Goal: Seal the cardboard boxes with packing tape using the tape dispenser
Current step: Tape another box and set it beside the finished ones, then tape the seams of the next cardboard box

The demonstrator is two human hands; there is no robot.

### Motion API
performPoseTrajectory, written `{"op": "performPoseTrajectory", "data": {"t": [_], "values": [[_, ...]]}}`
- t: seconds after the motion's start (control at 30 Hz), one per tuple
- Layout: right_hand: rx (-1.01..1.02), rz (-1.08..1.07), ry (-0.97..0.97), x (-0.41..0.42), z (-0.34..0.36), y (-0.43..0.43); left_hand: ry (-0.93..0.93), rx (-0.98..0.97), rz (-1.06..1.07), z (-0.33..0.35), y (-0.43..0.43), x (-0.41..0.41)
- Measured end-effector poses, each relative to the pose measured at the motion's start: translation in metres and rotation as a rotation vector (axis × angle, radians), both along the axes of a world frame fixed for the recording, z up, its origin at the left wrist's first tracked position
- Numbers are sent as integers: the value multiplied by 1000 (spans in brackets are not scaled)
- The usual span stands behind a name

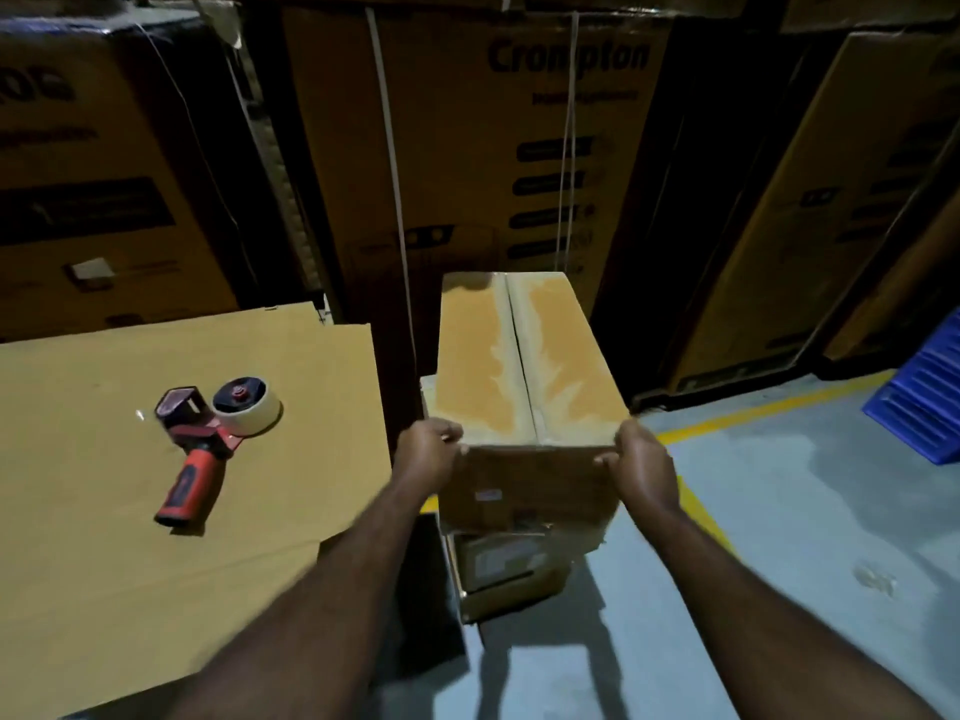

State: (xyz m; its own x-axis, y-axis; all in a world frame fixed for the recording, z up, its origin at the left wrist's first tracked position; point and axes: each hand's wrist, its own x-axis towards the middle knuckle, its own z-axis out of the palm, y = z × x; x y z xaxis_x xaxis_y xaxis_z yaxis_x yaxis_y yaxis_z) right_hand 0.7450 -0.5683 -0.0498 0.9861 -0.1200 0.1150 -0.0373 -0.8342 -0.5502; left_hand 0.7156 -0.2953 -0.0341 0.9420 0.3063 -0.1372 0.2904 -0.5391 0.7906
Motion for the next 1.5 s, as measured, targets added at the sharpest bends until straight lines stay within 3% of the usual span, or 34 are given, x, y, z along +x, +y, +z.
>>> {"op": "performPoseTrajectory", "data": {"t": [0.17,0.4,0.47,0.63,0.77,1.0,1.27,1.5], "values": [[-197,22,80,5,-27,-12,145,253,-186,-22,-16,2],[-380,16,339,24,22,26,241,388,-109,-5,-41,17],[-296,69,292,26,26,40,197,381,-125,5,-47,14],[254,306,132,-5,42,86,-62,88,-120,43,-26,-38],[509,503,125,-57,57,133,-164,-67,56,50,14,-104],[568,794,214,-131,61,214,-161,-266,407,34,85,-221],[464,1093,391,-222,54,353,-160,-263,769,6,173,-359],[275,1450,512,-355,21,484,-151,-325,1139,-36,234,-516]]}}
